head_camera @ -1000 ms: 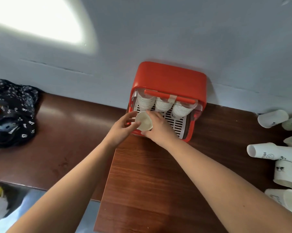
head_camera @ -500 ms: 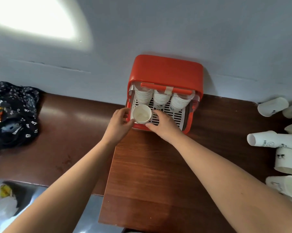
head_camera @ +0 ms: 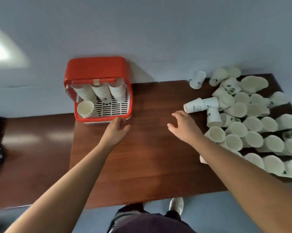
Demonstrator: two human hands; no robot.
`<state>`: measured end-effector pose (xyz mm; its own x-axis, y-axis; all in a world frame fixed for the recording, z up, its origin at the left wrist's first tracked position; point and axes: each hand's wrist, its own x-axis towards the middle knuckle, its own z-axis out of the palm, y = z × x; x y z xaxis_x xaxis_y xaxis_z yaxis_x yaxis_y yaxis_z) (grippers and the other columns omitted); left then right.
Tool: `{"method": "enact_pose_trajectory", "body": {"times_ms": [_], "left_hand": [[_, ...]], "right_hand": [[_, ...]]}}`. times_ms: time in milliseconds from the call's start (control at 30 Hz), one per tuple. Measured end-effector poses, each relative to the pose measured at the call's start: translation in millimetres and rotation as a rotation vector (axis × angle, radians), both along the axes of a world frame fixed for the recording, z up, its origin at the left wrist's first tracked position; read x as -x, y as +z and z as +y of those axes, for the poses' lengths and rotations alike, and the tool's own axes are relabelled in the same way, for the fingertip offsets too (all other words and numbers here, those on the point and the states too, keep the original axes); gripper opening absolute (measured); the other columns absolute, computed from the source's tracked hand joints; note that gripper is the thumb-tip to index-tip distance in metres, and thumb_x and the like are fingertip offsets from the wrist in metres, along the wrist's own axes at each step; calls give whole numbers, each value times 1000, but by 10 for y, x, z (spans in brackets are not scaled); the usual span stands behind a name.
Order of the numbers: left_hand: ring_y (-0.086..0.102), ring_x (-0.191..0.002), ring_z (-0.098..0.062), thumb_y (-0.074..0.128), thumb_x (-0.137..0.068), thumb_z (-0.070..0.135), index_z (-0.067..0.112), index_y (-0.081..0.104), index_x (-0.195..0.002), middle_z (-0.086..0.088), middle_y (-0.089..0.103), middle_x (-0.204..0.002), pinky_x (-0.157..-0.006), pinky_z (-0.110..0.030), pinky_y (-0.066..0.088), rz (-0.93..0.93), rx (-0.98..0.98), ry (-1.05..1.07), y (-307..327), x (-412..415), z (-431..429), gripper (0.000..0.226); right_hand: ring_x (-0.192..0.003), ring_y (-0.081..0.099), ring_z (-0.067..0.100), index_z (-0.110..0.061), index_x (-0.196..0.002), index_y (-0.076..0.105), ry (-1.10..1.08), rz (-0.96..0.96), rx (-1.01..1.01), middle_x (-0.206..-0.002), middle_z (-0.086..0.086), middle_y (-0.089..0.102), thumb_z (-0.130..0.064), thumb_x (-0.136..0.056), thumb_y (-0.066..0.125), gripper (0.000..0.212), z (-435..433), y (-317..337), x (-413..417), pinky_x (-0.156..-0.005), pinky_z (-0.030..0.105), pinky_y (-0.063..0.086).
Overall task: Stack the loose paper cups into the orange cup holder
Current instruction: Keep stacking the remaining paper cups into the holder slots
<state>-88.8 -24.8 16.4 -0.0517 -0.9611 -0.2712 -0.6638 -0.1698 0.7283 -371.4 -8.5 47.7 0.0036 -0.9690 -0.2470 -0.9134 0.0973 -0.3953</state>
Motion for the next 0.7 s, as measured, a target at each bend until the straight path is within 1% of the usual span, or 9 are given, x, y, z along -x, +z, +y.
{"method": "enact_pose_trajectory", "body": {"times_ms": [100, 167, 233, 367, 433, 500, 600, 633, 700], "left_hand": [[58, -102, -18, 67, -91, 28, 13, 62, -113, -1, 62, -109, -88, -26, 41, -31, 21, -170, 91, 841, 128, 27], [57, -104, -17, 67, -91, 30, 15, 61, -117, 0, 59, -111, -92, -27, 42, -42, 20, -240, 137, 1234, 191, 31], [56, -106, -15, 67, -90, 34, 17, 59, -120, 2, 58, -113, -91, -25, 41, -43, 7, -311, 138, 1743, 309, 35], [51, -110, -10, 71, -86, 38, 19, 54, -128, 6, 52, -119, -92, -22, 37, -60, -36, -464, 74, 2572, 552, 49], [49, -111, -10, 74, -84, 38, 19, 52, -130, 8, 49, -120, -92, -24, 38, -112, -68, -540, -29, 2895, 657, 54], [49, -114, -11, 75, -80, 39, 20, 52, -130, 8, 50, -124, -92, -27, 40, -193, -103, -627, -135, 3126, 746, 58], [48, -125, -21, 76, -74, 41, 20, 50, -135, 3, 50, -132, -99, -37, 45, -313, -112, -771, -377, 3328, 874, 70], [47, -128, -23, 78, -75, 37, 19, 48, -138, 1, 48, -136, -102, -40, 44, -337, -106, -779, -421, 3372, 920, 71], [45, -132, -25, 79, -78, 34, 16, 41, -144, -3, 44, -143, -106, -45, 42, -369, -99, -768, -497, 3447, 996, 79]], "right_hand": [[-129, 47, 25, -9, -137, 52, -73, 42, 38, -140, 9, 48, -41, -91, 60, 56, 374, 139, 772, -109, 41, 38], [-128, 47, 26, -9, -136, 52, -115, 50, 50, -139, 11, 48, -39, -91, 61, 56, 548, 189, 1141, -108, 41, 38], [-127, 48, 29, -8, -135, 52, -168, 62, 55, -137, 12, 48, -37, -90, 62, 55, 805, 245, 1611, -106, 41, 39], [-121, 49, 30, -9, -128, 54, -223, 73, 6, -130, 12, 49, -37, -87, 63, 50, 1276, 212, 2254, -100, 42, 42], [-115, 51, 30, -12, -119, 57, -243, 64, -7, -122, 11, 51, -41, -84, 64, 46, 1464, 149, 2424, -96, 44, 45], [-115, 50, 28, -14, -124, 55, -261, 37, -23, -123, 10, 50, -45, -83, 66, 53, 1631, 64, 2508, -98, 43, 44], [-122, 47, 29, -11, -137, 46, -212, 65, -63, -133, 11, 46, -52, -82, 66, 72, 1823, -126, 2507, -104, 43, 40], [-122, 47, 30, -11, -137, 45, -194, 81, -65, -133, 11, 47, -55, -81, 66, 75, 1866, -200, 2486, -104, 43, 40], [-117, 50, 31, -10, -132, 47, -170, 109, -43, -125, 10, 51, -59, -79, 65, 74, 1915, -344, 2439, -103, 43, 39]]}}
